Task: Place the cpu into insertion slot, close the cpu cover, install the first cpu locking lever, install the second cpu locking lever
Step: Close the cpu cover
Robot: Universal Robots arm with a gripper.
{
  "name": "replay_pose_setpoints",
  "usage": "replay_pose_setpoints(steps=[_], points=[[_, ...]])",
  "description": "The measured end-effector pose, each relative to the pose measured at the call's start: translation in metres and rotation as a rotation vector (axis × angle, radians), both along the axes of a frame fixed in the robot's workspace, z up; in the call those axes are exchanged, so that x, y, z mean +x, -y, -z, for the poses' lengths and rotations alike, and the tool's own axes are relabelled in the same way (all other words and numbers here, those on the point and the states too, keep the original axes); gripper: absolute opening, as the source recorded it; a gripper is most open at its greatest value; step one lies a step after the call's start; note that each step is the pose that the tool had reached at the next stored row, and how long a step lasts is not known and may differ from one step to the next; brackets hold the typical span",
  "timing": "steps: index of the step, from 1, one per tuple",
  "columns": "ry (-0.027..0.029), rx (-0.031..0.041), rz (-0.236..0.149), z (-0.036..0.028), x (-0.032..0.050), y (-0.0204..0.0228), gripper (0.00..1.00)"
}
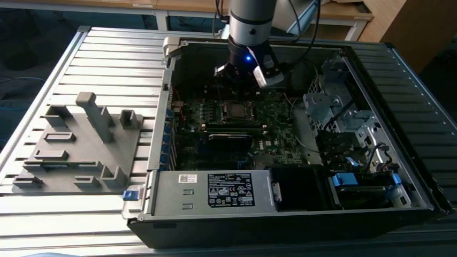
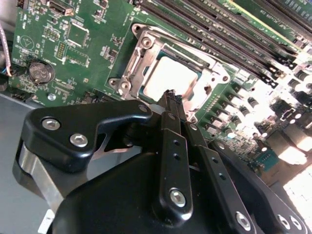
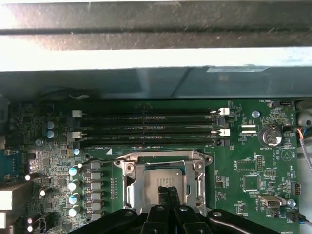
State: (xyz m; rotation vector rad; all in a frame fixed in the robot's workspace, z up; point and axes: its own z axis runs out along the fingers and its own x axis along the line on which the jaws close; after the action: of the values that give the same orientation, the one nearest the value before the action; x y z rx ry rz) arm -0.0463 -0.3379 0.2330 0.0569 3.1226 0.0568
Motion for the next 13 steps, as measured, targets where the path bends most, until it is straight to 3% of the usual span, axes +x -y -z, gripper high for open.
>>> replay_pose_setpoints(steps=[13], points=[[0.0048, -0.0094, 0.0, 0.0117, -0.0181, 0.0012, 0.11]])
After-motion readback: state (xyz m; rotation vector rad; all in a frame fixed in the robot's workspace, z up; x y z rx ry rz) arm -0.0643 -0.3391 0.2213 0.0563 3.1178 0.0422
